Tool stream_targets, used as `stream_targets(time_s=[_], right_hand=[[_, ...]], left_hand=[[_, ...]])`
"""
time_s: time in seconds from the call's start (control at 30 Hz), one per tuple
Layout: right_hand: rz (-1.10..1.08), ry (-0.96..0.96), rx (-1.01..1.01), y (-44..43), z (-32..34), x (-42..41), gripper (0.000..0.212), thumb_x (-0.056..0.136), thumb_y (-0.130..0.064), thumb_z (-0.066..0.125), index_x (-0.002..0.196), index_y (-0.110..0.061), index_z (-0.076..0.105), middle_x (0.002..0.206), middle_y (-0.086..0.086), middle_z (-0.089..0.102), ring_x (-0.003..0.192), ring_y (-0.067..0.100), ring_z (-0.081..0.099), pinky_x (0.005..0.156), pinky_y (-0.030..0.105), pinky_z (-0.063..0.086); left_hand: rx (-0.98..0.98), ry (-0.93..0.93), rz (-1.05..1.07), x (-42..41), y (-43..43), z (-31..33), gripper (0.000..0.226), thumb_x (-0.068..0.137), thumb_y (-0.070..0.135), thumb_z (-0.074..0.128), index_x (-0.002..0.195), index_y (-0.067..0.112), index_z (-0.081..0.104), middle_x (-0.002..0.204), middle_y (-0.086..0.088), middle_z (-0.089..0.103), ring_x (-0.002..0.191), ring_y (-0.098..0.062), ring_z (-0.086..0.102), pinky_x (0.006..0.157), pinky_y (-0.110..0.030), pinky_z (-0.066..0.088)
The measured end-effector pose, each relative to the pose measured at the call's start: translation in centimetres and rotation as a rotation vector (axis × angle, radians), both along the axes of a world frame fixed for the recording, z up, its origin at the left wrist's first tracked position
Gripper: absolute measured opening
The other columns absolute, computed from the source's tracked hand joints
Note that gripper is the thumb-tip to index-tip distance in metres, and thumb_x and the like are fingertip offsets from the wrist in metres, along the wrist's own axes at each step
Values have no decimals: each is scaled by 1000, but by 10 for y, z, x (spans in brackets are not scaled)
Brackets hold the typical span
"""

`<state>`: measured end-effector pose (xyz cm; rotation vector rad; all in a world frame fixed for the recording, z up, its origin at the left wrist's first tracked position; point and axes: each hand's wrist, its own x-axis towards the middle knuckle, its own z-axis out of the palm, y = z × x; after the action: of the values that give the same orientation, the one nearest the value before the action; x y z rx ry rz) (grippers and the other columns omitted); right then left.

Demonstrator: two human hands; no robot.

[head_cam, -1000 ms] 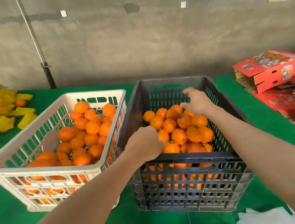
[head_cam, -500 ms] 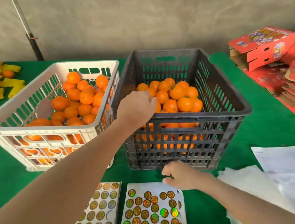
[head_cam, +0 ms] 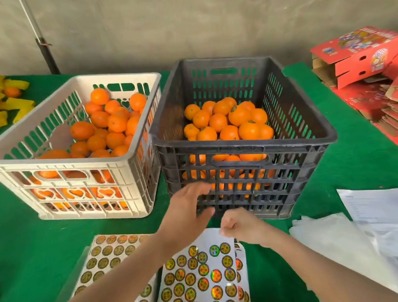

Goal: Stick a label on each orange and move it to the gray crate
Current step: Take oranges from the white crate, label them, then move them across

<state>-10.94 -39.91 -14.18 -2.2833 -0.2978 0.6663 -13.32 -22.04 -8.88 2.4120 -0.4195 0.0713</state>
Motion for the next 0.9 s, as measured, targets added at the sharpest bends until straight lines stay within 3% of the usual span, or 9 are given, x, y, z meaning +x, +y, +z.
stream_targets(time_s=[0.1, 0.17, 0.27, 0.33, 0.5, 0.57, 0.7, 0.8, 0.9], right_hand=[[-55, 17, 166, -1, 12, -2, 21, 91, -10, 61, 74, -20, 54, 77, -2, 59, 63, 2, 54, 55, 13, 45], [-85, 6, 242, 0, 17, -6, 20, 90, -9, 62, 76, -19, 53, 70, -2, 56, 56, 2, 53, 52, 16, 46], [-111, -70, 300, -4, 18, -11, 23, 86, -5, 66, 83, -21, 50, 64, -5, 49, 55, 10, 51, 57, 25, 47], [-78, -136, 306, -7, 15, -15, 27, 83, -1, 68, 84, -24, 53, 70, -2, 49, 60, 11, 51, 63, 27, 47], [-46, -271, 247, -7, 5, -27, 20, 81, -5, 73, 89, -24, 71, 70, -4, 57, 64, 5, 52, 67, 18, 46], [-5, -384, 206, -8, 1, -31, 16, 80, -7, 74, 91, -18, 74, 90, 0, 65, 80, 7, 57, 77, 20, 46], [26, -507, 135, -8, -2, -40, 8, 80, -12, 74, 82, -20, 74, 118, -11, 52, 119, 9, 45, 103, 26, 32], [1, -488, 178, -8, -2, -42, 13, 82, -10, 72, 77, -21, 70, 118, -14, 51, 121, 3, 44, 104, 26, 32], [-103, -409, 278, -9, 2, -41, 31, 82, -5, 70, 72, -33, 63, 111, -12, 56, 111, 1, 52, 99, 33, 44]], left_hand=[[119, 481, -39, 11, 2, -16, 49, 79, 35, 74, 122, 19, 58, 111, 5, 62, 107, -14, 57, 98, -34, 42], [80, 579, -66, 16, 1, -22, 18, 77, 28, 77, 81, 15, 65, 73, 3, 56, 69, -14, 52, 64, -23, 42], [-20, 669, -21, 20, 2, -25, 31, 74, 14, 76, 55, 12, 52, 48, 8, 43, 47, -9, 39, 42, -13, 27], [-73, 708, 2, 23, 3, -25, 26, 73, 7, 76, 58, 17, 57, 48, 11, 51, 47, -5, 47, 43, -11, 34], [-207, 791, -21, 24, 3, -23, 24, 77, 0, 71, 94, 17, 68, 85, -3, 69, 76, -19, 65, 65, -28, 56], [-204, 798, -42, 24, 3, -25, 24, 79, 1, 69, 97, 16, 69, 87, -4, 70, 76, -18, 66, 66, -28, 57], [-177, 814, -79, 25, 2, -29, 24, 80, 1, 68, 96, 19, 67, 86, -3, 69, 72, -14, 66, 60, -23, 54], [-87, 740, -121, 28, 0, -35, 25, 80, 6, 70, 99, 20, 65, 92, 1, 65, 80, -13, 63, 64, -19, 51], [9, 667, -165, 30, -5, -38, 35, 81, 11, 71, 114, 15, 63, 104, 5, 58, 98, -14, 57, 74, -20, 42]])
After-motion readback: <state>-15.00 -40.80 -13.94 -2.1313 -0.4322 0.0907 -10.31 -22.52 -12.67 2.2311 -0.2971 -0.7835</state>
